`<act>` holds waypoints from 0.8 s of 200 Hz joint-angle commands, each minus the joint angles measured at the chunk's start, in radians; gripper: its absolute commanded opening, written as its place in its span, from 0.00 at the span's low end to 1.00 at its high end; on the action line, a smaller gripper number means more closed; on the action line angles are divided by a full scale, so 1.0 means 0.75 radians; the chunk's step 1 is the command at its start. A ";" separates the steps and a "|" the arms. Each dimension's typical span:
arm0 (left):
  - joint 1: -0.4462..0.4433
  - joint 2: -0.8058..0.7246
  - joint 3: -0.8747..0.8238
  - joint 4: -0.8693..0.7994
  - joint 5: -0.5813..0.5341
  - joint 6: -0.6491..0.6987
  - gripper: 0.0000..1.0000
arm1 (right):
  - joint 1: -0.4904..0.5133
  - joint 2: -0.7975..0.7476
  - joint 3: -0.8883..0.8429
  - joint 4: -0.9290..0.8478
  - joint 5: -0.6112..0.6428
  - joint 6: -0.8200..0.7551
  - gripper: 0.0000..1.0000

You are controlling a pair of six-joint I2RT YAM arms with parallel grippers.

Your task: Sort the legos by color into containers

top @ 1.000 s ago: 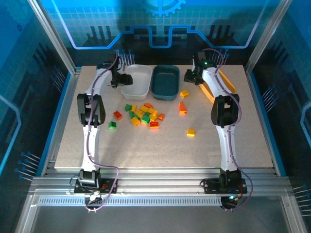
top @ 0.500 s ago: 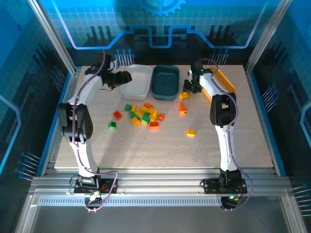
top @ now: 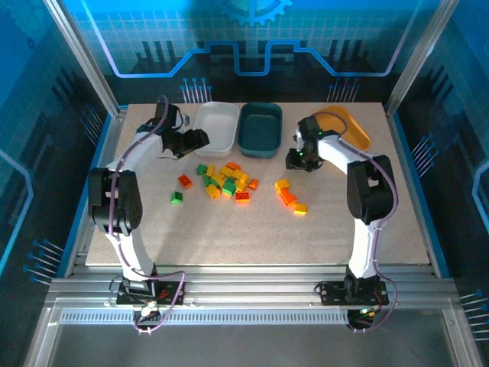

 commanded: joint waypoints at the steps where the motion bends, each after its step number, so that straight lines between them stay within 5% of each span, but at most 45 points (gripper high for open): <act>1: -0.016 0.037 0.107 -0.010 0.040 -0.007 0.69 | -0.085 -0.024 0.182 -0.092 0.198 -0.103 0.54; 49: -0.021 0.160 0.300 -0.087 -0.003 0.038 0.69 | -0.307 0.047 0.285 -0.114 0.384 -0.086 0.65; 88: -0.019 0.178 0.320 -0.092 0.004 0.033 0.69 | -0.511 0.154 0.379 -0.109 0.330 -0.006 0.73; 160: -0.021 0.107 0.196 -0.053 0.093 0.013 0.69 | -0.585 0.638 1.079 -0.481 0.240 -0.177 0.81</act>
